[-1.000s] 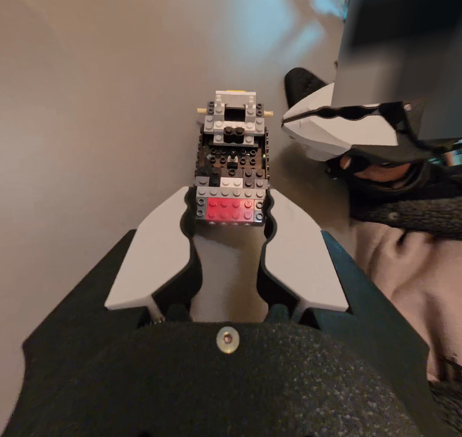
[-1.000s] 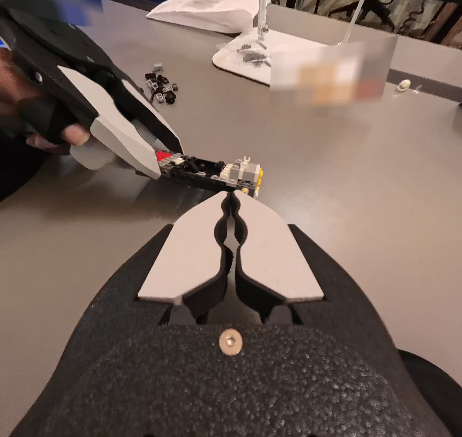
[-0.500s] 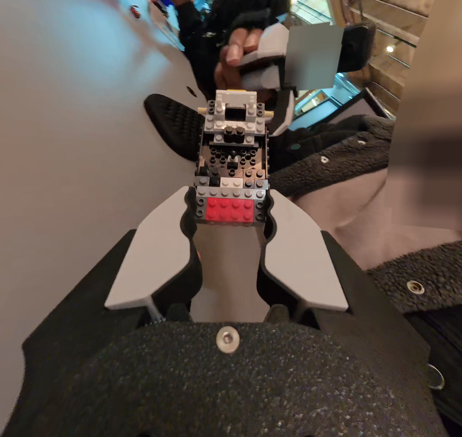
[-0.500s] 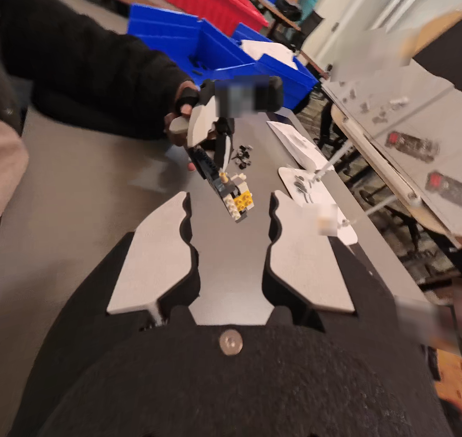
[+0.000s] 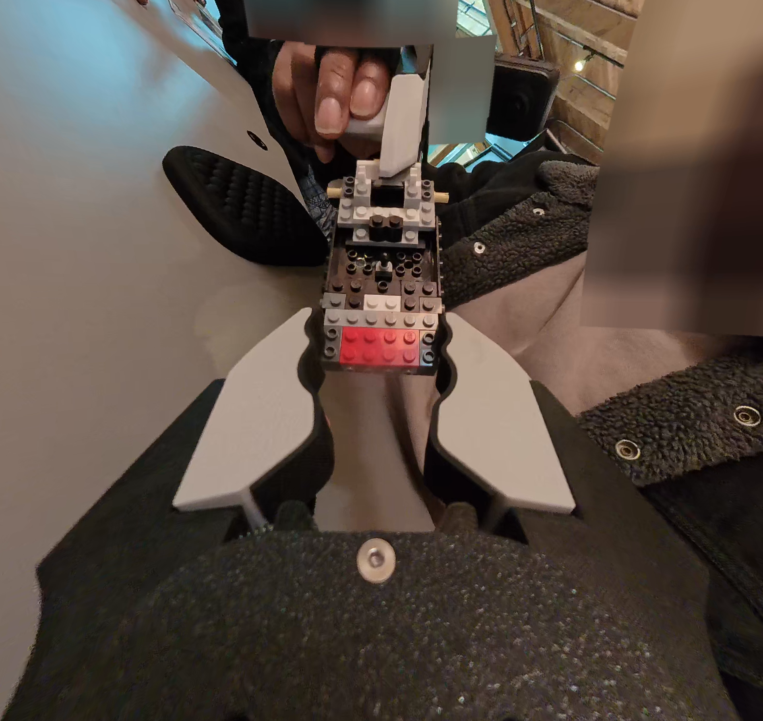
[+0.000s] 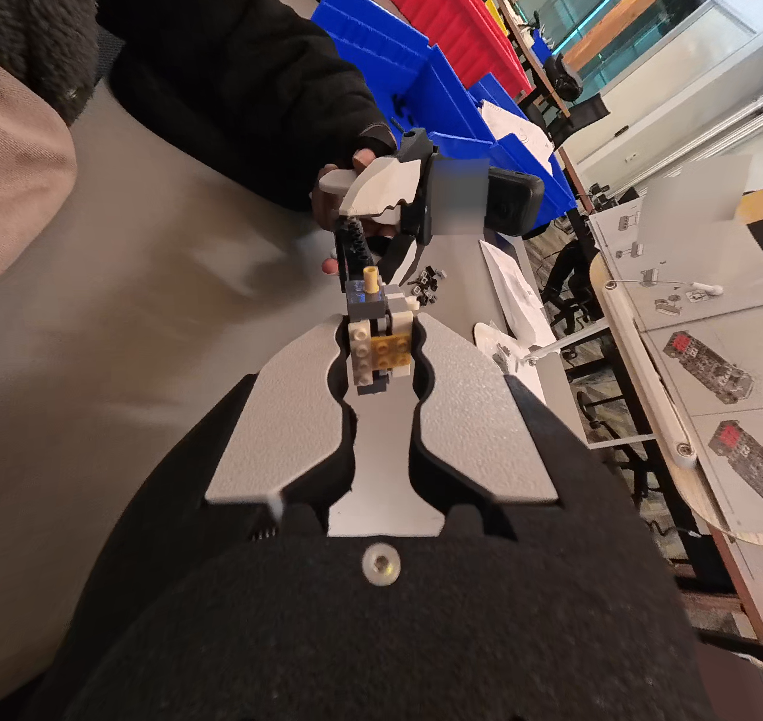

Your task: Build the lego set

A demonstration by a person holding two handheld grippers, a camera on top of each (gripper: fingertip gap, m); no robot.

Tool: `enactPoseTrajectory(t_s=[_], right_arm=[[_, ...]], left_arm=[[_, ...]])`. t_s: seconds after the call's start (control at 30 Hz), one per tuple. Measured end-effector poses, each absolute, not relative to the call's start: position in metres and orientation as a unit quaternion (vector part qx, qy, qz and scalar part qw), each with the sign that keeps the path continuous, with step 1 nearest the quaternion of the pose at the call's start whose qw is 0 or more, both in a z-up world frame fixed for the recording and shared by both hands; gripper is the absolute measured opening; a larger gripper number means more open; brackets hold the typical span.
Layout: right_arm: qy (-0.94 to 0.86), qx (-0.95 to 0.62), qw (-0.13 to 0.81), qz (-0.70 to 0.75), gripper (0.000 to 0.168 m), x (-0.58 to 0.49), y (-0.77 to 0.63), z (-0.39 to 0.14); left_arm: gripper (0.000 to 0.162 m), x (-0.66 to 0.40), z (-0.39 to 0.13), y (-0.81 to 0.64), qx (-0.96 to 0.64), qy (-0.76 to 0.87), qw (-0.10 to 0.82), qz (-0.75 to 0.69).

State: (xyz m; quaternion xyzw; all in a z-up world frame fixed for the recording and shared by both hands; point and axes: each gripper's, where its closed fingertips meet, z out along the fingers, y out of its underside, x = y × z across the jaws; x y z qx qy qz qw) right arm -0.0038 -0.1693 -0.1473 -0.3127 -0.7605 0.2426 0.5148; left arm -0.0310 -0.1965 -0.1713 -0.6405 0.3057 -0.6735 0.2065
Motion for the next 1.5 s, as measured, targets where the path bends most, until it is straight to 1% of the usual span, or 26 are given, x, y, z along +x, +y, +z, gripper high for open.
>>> enactPoseTrajectory(t_s=[0.23,0.27,0.3,0.33,0.4,0.53,0.63,0.7,0.8,0.9,1.0,1.17,1.27,1.43,1.47,1.5], right_arm=[[-0.757,-0.329,0.512,0.238,0.028,-0.004,-0.164,-0.146],[-0.752,-0.339,0.513,0.235,0.029,-0.002,-0.160,-0.145],[-0.751,-0.350,0.507,0.236,0.037,0.001,-0.158,-0.145],[-0.746,-0.377,0.491,0.245,0.045,0.005,-0.154,-0.146],[-0.700,-0.470,0.437,0.313,0.057,0.014,-0.146,-0.147],[-0.476,-0.629,0.355,0.502,0.051,0.028,-0.119,-0.151],[-0.314,-0.666,0.348,0.580,0.045,0.035,-0.091,-0.149],[-0.256,-0.671,0.342,0.606,0.045,0.030,-0.083,-0.144],[-0.242,-0.665,0.325,0.627,0.046,0.013,-0.091,-0.136],[-0.236,-0.648,0.324,0.647,0.043,0.000,-0.095,-0.127],[-0.224,-0.629,0.330,0.667,0.029,-0.005,-0.093,-0.119],[-0.206,-0.576,0.312,0.727,0.029,-0.008,-0.100,-0.102],[-0.210,-0.558,0.322,0.736,0.029,-0.010,-0.102,-0.094],[-0.217,-0.526,0.327,0.755,0.036,-0.012,-0.110,-0.083],[-0.209,-0.515,0.330,0.763,0.043,-0.010,-0.109,-0.079],[-0.203,-0.511,0.333,0.766,0.045,-0.009,-0.108,-0.076]], left_arm=[[0.053,-0.032,-0.168,-0.191,-0.645,0.293,0.221,-0.670],[0.053,-0.032,-0.167,-0.189,-0.647,0.290,0.228,-0.667],[0.053,-0.033,-0.166,-0.186,-0.653,0.289,0.241,-0.657],[0.053,-0.035,-0.168,-0.181,-0.668,0.287,0.261,-0.635],[0.053,-0.039,-0.172,-0.167,-0.697,0.291,0.317,-0.574],[0.052,-0.045,-0.168,-0.143,-0.722,0.325,0.451,-0.411],[0.052,-0.046,-0.163,-0.135,-0.714,0.365,0.529,-0.279],[0.053,-0.044,-0.158,-0.131,-0.700,0.376,0.570,-0.209],[0.053,-0.048,-0.151,-0.125,-0.678,0.385,0.618,-0.098],[0.053,-0.049,-0.143,-0.125,-0.653,0.389,0.649,-0.029],[0.053,-0.053,-0.136,-0.123,-0.632,0.387,0.671,0.029],[0.052,-0.058,-0.123,-0.125,-0.597,0.381,0.701,0.083],[0.052,-0.060,-0.117,-0.126,-0.585,0.375,0.712,0.103],[0.052,-0.062,-0.111,-0.127,-0.574,0.366,0.724,0.116],[0.052,-0.063,-0.112,-0.126,-0.577,0.365,0.721,0.116],[0.052,-0.065,-0.113,-0.125,-0.581,0.363,0.719,0.115]])
